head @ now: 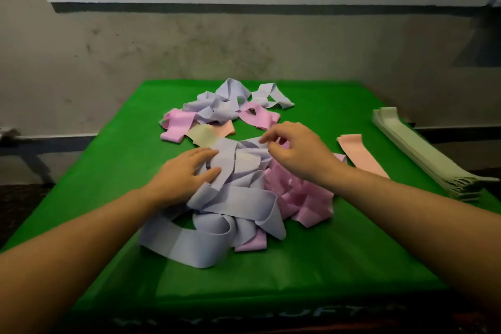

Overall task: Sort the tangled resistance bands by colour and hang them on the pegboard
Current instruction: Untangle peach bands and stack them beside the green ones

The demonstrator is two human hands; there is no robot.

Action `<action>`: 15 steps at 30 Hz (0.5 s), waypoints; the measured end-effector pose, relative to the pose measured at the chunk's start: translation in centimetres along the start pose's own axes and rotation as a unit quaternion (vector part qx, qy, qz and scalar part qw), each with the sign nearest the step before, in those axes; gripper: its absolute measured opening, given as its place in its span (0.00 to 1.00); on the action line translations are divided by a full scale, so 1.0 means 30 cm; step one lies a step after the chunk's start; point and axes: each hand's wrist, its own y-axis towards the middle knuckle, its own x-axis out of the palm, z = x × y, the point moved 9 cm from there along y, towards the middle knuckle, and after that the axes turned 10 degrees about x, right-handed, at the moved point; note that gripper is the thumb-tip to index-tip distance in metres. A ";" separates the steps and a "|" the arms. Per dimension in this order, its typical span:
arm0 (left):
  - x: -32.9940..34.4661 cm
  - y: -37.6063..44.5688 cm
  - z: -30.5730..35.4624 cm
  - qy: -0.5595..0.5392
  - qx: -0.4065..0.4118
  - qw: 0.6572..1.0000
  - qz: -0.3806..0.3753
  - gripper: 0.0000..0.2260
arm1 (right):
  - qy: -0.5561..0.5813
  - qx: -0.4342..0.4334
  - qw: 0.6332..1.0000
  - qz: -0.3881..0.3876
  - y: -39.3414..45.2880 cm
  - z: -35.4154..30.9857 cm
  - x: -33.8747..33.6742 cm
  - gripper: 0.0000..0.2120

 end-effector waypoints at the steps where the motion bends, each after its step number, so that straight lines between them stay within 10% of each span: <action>1: 0.006 0.000 0.000 0.005 0.010 1.000 0.012 0.26 | -0.009 0.000 1.000 -0.006 0.036 -0.016 0.028 0.09; 15: 0.044 -0.009 -0.062 -0.085 0.007 0.988 0.126 0.25 | -0.108 0.012 0.989 -0.095 0.438 -0.014 0.435 0.16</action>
